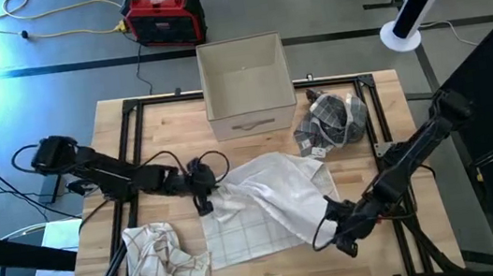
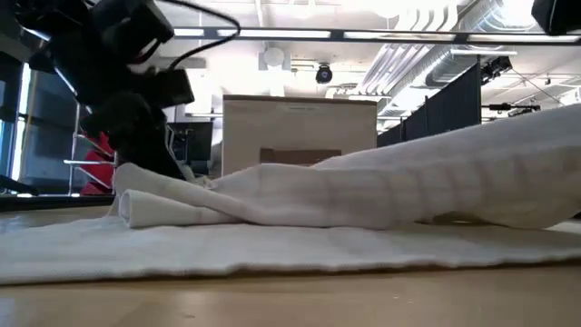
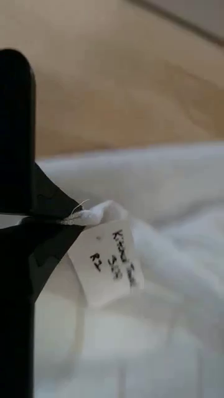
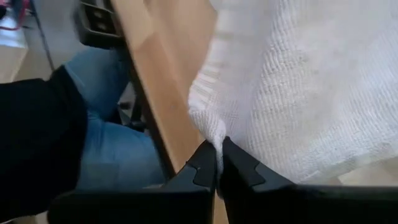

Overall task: Fold towel
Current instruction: Fold the white patterned towel

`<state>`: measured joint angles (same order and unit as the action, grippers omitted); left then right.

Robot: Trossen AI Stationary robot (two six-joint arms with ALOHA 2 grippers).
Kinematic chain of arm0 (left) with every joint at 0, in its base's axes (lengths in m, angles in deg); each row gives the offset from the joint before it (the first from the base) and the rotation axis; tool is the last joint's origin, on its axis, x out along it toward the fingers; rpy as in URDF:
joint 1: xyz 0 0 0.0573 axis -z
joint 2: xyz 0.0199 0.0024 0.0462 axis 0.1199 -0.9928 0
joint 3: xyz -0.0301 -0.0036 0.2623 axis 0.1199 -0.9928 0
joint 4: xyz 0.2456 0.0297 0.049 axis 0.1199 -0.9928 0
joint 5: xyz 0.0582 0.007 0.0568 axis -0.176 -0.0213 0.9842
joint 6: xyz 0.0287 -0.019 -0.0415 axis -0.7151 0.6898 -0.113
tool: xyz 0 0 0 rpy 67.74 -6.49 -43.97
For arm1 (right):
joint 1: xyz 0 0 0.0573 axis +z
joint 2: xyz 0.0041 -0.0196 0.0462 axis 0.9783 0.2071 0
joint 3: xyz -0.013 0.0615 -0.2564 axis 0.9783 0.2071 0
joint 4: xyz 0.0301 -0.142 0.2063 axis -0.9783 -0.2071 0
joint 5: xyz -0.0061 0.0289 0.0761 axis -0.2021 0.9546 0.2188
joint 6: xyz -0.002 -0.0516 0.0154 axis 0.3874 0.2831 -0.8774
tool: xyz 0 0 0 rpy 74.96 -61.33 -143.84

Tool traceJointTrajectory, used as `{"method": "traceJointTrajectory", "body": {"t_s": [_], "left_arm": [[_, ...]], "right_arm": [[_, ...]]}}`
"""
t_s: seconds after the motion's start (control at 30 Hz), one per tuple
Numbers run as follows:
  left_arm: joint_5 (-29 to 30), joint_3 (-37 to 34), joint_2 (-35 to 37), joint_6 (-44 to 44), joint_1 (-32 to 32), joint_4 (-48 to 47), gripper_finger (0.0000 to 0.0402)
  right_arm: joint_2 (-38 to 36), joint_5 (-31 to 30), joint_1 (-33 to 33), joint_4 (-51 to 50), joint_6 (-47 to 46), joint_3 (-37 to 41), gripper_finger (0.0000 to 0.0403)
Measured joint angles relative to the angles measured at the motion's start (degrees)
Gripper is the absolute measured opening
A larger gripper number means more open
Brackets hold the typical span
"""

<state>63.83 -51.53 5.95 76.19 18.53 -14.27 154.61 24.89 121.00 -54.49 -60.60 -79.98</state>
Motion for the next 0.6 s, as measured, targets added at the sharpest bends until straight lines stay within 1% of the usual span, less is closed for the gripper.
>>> {"method": "traceJointTrajectory", "body": {"t_s": [0.07, 0.2, 0.3, 0.37, 0.43, 0.5, 0.6], "left_arm": [[-1.17, 0.0, 0.8, 0.12, 0.72, 0.43, 0.0], [-1.35, 0.04, 1.31, 1.56, 2.97, 1.66, 0.0], [-1.85, 0.04, 1.31, 3.03, 4.85, 1.74, 0.0], [-4.32, 0.06, 1.31, 4.79, 5.95, 2.05, 0.0], [-7.72, 0.07, 1.31, 6.49, 7.29, 2.86, 0.0], [-10.46, 0.09, 1.34, 8.3, 9.12, 3.84, 0.0], [-12.65, 0.09, 1.34, 10.6, 12.4, 6.83, 0.0]], "right_arm": [[0.0, -1.41, 0.41, 0.28, 1.84, -1.71, 0.0], [0.02, -3.88, 1.29, 0.44, 6.5, -5.83, 0.0], [0.03, -7.14, 3.08, -0.01, 8.93, -9.32, 0.0], [0.23, -9.91, 4.77, -1.39, 9.54, -11.2, 0.0], [1.17, -11.41, 6.47, -2.12, 9.25, -12.89, 0.0], [2.65, -11.56, 7.93, -2.12, 8.03, -14.32, 0.0], [5.26, -10.87, 9.94, -1.02, 6.68, -16.51, 0.0]]}}
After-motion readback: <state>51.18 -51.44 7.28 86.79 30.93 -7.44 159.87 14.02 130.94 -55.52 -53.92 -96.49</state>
